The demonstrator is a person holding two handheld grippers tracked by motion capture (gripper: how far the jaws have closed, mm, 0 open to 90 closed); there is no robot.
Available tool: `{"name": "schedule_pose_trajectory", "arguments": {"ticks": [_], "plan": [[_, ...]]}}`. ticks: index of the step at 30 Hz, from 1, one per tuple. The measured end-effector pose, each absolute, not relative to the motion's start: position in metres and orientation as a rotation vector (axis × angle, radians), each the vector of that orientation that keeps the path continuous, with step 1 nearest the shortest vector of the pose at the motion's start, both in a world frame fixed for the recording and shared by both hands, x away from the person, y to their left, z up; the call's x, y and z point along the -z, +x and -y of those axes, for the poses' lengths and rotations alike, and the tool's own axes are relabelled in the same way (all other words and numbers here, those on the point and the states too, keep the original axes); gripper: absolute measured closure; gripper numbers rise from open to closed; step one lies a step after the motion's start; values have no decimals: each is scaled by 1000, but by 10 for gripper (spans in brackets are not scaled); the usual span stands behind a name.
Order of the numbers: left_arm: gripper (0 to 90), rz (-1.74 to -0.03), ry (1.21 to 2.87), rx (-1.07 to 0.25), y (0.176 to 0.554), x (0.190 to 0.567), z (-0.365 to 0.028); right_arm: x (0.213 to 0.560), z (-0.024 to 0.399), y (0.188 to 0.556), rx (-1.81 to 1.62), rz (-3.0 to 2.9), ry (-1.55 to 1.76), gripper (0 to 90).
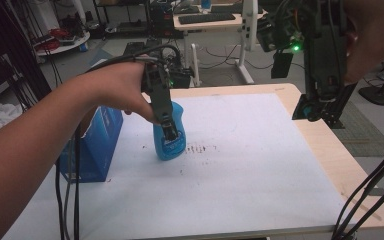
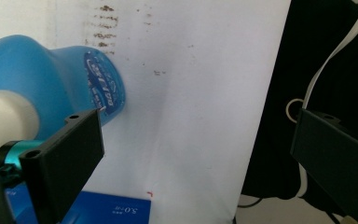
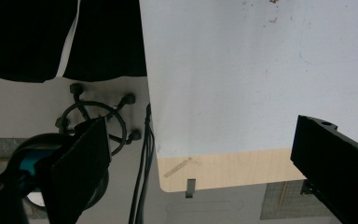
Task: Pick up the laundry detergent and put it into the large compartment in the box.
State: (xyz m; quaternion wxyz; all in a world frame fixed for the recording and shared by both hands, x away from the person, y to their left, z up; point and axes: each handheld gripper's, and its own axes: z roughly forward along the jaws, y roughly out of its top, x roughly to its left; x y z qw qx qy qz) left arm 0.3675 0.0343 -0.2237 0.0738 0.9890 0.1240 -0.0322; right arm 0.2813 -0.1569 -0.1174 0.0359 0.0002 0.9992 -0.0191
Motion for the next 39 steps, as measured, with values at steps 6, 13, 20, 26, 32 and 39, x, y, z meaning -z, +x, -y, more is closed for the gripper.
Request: {"name": "schedule_pose_trajectory", "arguments": {"ticks": [6,13,20,26,32,39], "plan": [[25,-488,2933,72,375,207,-36,116,158,282,61,-3068,2,40],[24,-652,2903,36,392,198,-39,117,156,282,67,-3067,-6,40],[25,-723,2891,38,410,204,-42,118,156,283,68,-3071,-3,40],[25,-754,2883,57,423,217,-46,118,157,286,75,-3075,13,40],[25,-767,2884,76,435,233,-49,119,155,287,84,-3079,20,40],[25,-799,2886,75,447,248,-51,120,155,289,91,-3083,31,40]]}}
